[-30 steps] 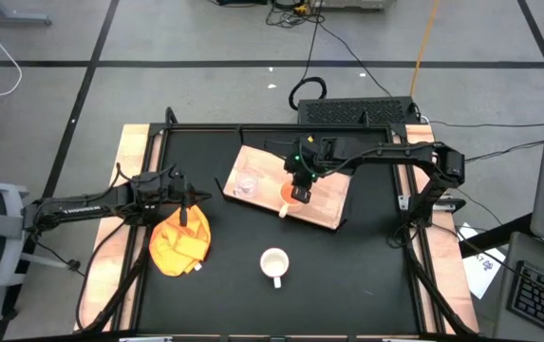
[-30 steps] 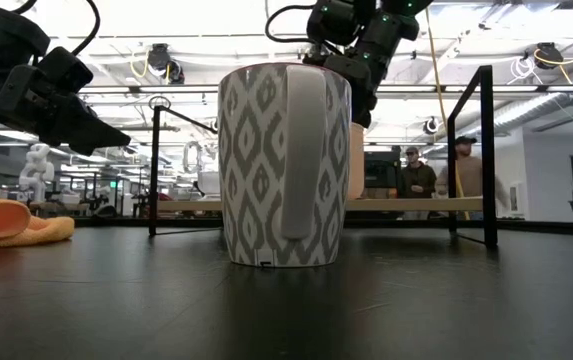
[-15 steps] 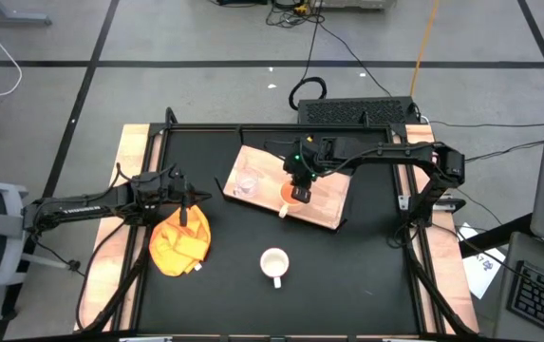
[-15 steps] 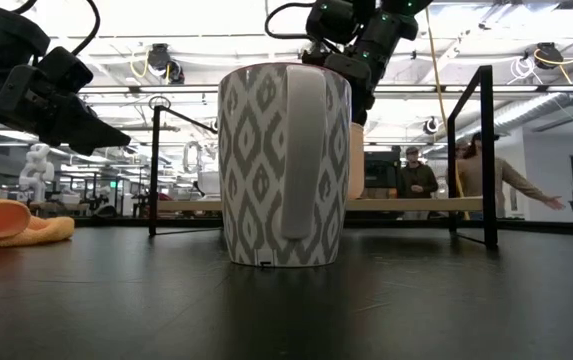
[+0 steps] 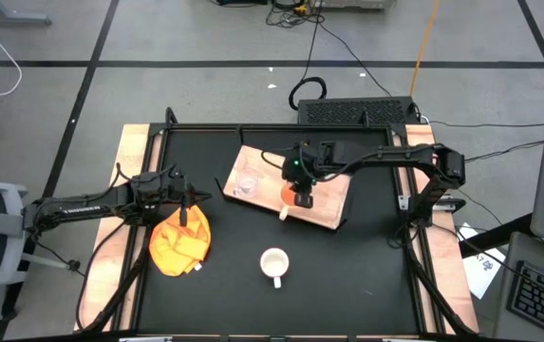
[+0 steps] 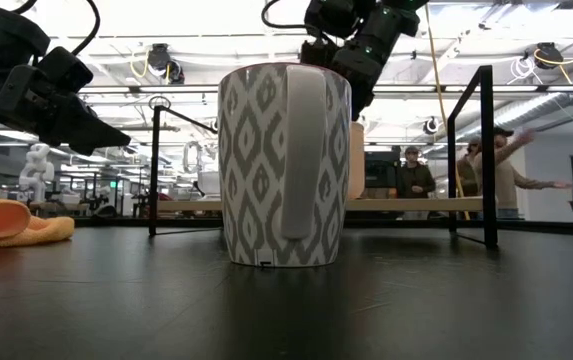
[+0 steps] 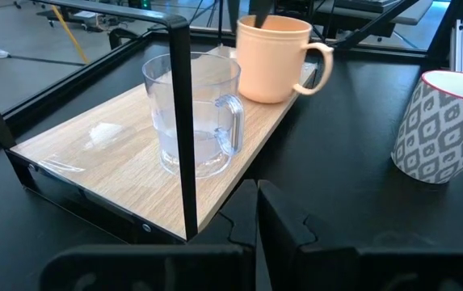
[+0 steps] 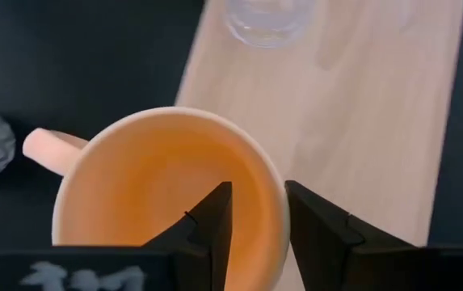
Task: Stack small to large cups/mugs on shelf
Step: Put the light orange mug on the shelf
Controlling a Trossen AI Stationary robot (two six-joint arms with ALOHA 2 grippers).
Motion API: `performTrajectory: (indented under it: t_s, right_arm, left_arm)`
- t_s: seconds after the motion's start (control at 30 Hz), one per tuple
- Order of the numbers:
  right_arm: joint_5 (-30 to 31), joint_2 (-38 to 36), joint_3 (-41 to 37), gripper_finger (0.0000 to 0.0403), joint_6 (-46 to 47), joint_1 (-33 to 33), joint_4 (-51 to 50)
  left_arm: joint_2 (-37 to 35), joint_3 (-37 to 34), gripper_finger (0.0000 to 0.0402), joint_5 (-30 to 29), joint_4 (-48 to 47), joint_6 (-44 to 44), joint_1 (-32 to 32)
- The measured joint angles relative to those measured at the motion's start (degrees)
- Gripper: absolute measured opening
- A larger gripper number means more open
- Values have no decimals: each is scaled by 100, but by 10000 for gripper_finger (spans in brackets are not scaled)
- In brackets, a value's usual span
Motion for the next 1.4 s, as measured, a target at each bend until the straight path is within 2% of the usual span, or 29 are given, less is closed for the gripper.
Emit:
performTrajectory:
  t_s: [0.83,0.97,1.4]
  right_arm:
    - [42,-2,4,106,-1303,98,35]
    - [202,-2,4,104,-1370,98,35]
    - [184,-7,4,11,-1366,98,42]
  left_arm:
    - [0,-1,17,1,-1,-11,-2]
    - [-2,-1,17,0,-2,-16,0]
    - [-1,-1,17,0,-2,-18,-1]
